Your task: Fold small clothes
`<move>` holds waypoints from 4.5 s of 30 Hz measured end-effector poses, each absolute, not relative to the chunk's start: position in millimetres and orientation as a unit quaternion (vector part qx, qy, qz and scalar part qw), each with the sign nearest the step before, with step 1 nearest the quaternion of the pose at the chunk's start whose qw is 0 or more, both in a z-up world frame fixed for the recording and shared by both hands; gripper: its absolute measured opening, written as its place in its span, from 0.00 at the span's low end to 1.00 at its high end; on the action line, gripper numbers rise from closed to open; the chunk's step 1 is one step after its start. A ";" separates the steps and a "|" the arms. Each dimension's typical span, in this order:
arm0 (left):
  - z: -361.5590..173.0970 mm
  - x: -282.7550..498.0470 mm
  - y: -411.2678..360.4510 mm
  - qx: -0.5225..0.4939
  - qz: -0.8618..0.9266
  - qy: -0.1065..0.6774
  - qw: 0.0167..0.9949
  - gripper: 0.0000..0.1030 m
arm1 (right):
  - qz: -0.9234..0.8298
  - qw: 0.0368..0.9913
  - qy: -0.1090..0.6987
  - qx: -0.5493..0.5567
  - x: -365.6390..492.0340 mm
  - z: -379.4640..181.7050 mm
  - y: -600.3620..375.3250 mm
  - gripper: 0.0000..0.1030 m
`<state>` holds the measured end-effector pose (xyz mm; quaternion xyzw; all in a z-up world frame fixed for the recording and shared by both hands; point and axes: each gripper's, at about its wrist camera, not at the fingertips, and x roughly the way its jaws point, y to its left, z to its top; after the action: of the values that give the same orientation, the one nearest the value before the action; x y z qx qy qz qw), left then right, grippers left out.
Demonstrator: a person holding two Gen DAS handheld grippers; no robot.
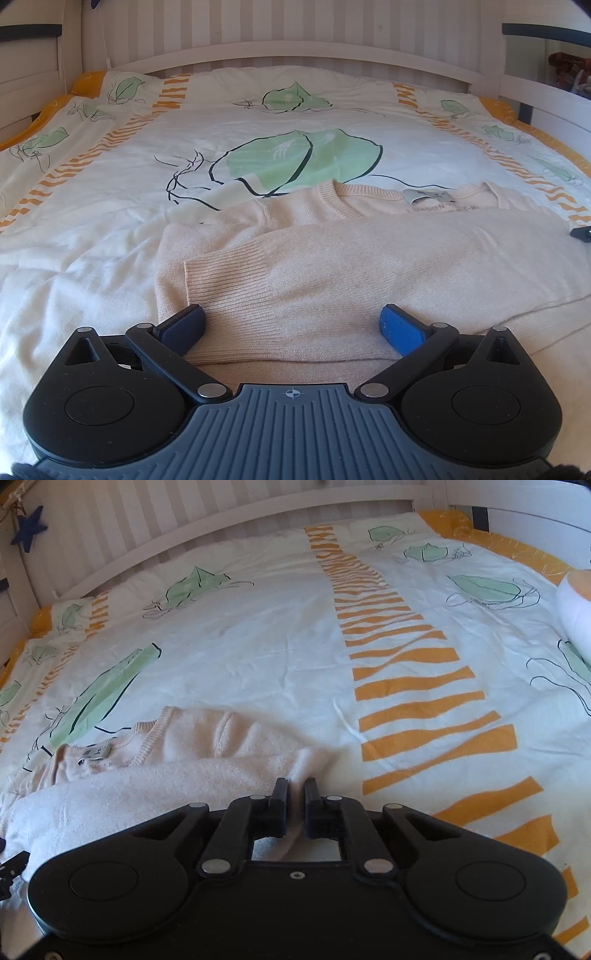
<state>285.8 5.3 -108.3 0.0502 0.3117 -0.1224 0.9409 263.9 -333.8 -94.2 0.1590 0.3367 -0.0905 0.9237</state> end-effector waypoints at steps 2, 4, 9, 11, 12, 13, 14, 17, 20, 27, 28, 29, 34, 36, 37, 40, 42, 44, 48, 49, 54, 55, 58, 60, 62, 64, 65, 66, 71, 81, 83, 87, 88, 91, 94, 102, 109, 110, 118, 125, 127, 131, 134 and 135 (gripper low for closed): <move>-108.4 285.7 5.0 0.050 -0.123 0.312 0.941 1.00 | -0.096 0.926 0.326 0.163 258.7 -88.0 -334.5 0.58; -108.4 285.8 5.2 0.050 -0.123 0.312 0.941 1.00 | -0.085 0.931 0.314 0.169 250.3 -80.3 -333.5 0.68; -108.3 285.9 5.0 0.050 -0.123 0.312 0.941 1.00 | -0.059 0.929 0.312 0.188 219.1 -74.9 -327.0 0.67; -108.3 285.9 4.9 0.050 -0.123 0.312 0.941 1.00 | -0.053 0.928 0.321 0.183 208.4 -76.8 -321.5 0.67; -108.3 286.0 4.8 0.050 -0.123 0.312 0.941 1.00 | -0.051 0.928 0.326 0.174 204.9 -77.6 -318.2 0.67; -108.1 286.2 4.7 0.050 -0.123 0.313 0.941 1.00 | -0.059 0.927 0.339 0.149 203.3 -79.5 -312.9 0.67; -108.1 286.0 5.0 0.050 -0.123 0.312 0.941 1.00 | -0.077 0.923 0.356 0.120 203.9 -83.0 -308.5 0.67; -106.9 287.2 5.0 0.047 -0.126 0.315 0.940 1.00 | -0.087 0.924 0.358 0.102 197.5 -95.9 -310.7 0.67; -105.4 286.8 4.3 0.048 -0.127 0.316 0.939 1.00 | -0.092 0.922 0.357 0.118 195.5 -89.2 -312.2 0.69; -103.1 288.2 6.0 0.044 -0.129 0.323 0.936 1.00 | -0.078 0.924 0.349 0.134 165.4 -73.9 -302.1 0.80; -102.6 288.2 6.0 0.045 -0.130 0.324 0.936 1.00 | -0.075 0.923 0.353 0.135 158.9 -74.3 -298.8 0.83; -101.9 288.4 6.2 0.046 -0.131 0.327 0.935 1.00 | -0.073 0.921 0.359 0.135 153.3 -75.6 -295.8 0.84; -96.9 291.4 6.6 0.051 -0.140 0.345 0.927 1.00 | -0.067 0.905 0.397 0.138 125.3 -84.6 -280.4 0.93; -94.0 289.7 7.6 0.055 -0.141 0.350 0.924 0.99 | -0.060 0.900 0.408 0.141 118.0 -85.4 -276.6 1.00; -91.8 287.9 7.7 0.058 -0.142 0.354 0.923 0.99 | -0.058 0.898 0.410 0.147 114.3 -85.6 -276.5 1.00; -84.1 279.8 9.9 0.067 -0.140 0.363 0.919 0.98 | -0.053 0.893 0.410 0.175 105.7 -86.8 -280.5 1.00; -77.9 273.3 13.4 0.067 -0.146 0.366 0.917 0.97 | -0.051 0.890 0.408 0.194 102.4 -86.8 -284.3 1.00; -68.5 261.0 19.5 0.065 -0.152 0.358 0.919 0.90 | -0.048 0.887 0.410 0.207 100.3 -86.8 -286.7 1.00; -48.0 237.2 34.1 0.059 -0.148 0.360 0.919 0.90 | -0.042 0.884 0.414 0.213 96.0 -86.8 -286.0 1.00; -42.2 230.9 39.6 0.048 -0.152 0.360 0.919 0.90 | -0.042 0.884 0.415 0.213 94.9 -86.8 -285.4 1.00; -25.8 202.1 63.9 0.017 -0.150 0.379 0.913 0.91 | -0.039 0.880 0.424 0.212 90.6 -85.8 -281.7 1.00; -24.2 196.1 68.0 0.010 -0.150 0.382 0.912 0.91 | -0.038 0.878 0.426 0.214 89.7 -85.5 -281.2 1.00; -25.2 180.3 79.1 -0.011 -0.148 0.398 0.905 0.91 | -0.036 0.873 0.433 0.221 86.3 -84.8 -280.5 1.00; -27.9 171.1 84.8 -0.025 -0.145 0.409 0.901 0.91 | -0.032 0.868 0.437 0.232 83.0 -84.2 -281.5 1.00; -32.3 162.0 89.7 -0.039 -0.138 0.421 0.896 0.91 | -0.026 0.863 0.442 0.245 78.2 -83.4 -283.2 1.00; -37.4 153.2 93.2 -0.049 -0.135 0.433 0.890 0.91 | -0.016 0.853 0.451 0.261 72.4 -82.8 -285.4 1.00; -40.2 149.6 93.7 -0.050 -0.134 0.439 0.887 0.91 | -0.010 0.848 0.456 0.270 69.4 -82.7 -286.5 1.00; -42.6 147.2 93.7 -0.049 -0.135 0.445 0.884 0.91 | -0.003 0.842 0.460 0.280 66.4 -82.7 -287.3 1.00; -58.2 128.9 97.2 -0.039 -0.146 0.479 0.865 0.91 | 0.026 0.817 0.478 0.322 53.5 -83.3 -291.5 1.00; -76.1 121.9 94.3 -0.028 -0.155 0.516 0.842 0.91 | 0.078 0.808 0.528 0.249 51.4 -82.8 -263.6 1.00; -80.4 124.7 93.1 -0.029 -0.156 0.521 0.839 0.92 | 0.089 0.807 0.530 0.244 50.6 -84.0 -260.4 1.00; -83.6 127.0 93.2 -0.034 -0.161 0.524 0.836 0.94 | 0.098 0.807 0.524 0.253 48.6 -85.9 -262.5 1.00; -84.1 127.3 93.4 -0.034 -0.163 0.524 0.835 0.95 | 0.103 0.806 0.521 0.259 48.2 -86.8 -264.5 1.00; -84.4 127.5 94.9 -0.040 -0.167 0.523 0.835 0.96 | 0.114 0.804 0.512 0.280 46.4 -88.8 -272.1 1.00; -84.3 127.7 96.3 -0.046 -0.170 0.520 0.836 0.96 | 0.124 0.802 0.507 0.292 45.1 -89.9 -276.5 1.00; -79.1 124.7 98.1 -0.044 -0.171 0.520 0.836 0.80 | 0.145 0.794 0.519 0.281 44.1 -86.1 -270.2 1.00; -72.6 113.8 97.2 -0.031 -0.193 0.528 0.826 0.65 | 0.156 0.791 0.535 0.252 37.3 -84.1 -259.3 0.87; -71.6 112.4 97.5 -0.028 -0.193 0.529 0.826 0.63 | 0.155 0.791 0.536 0.251 36.0 -84.1 -259.3 0.85; -70.2 109.9 100.9 -0.034 -0.192 0.531 0.825 0.58 | 0.143 0.787 0.540 0.264 27.8 -85.6 -262.7 0.53; -67.3 106.8 111.3 -0.053 -0.172 0.521 0.835 0.12 | 0.138 0.795 0.528 0.264 19.9 -83.5 -261.4 0.19; -66.3 106.3 118.2 -0.083 -0.180 0.514 0.835 0.05 | 0.143 0.799 0.517 0.272 17.9 -81.3 -262.4 0.19; -57.8 101.6 117.1 -0.085 -0.185 0.489 0.848 0.05 | 0.149 0.808 0.490 0.291 14.2 -76.8 -268.1 0.18; -50.3 99.2 116.9 -0.093 -0.188 0.469 0.858 0.05 | 0.156 0.817 0.465 0.305 12.5 -70.6 -272.8 0.18; -48.7 98.6 118.5 -0.100 -0.186 0.464 0.860 0.05 | 0.157 0.818 0.459 0.309 12.0 -69.2 -274.9 0.18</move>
<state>98.6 118.5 -48.7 -0.0996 0.4645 -0.1864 0.8600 12.0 -274.9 -69.2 0.3086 0.4594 0.1570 0.8179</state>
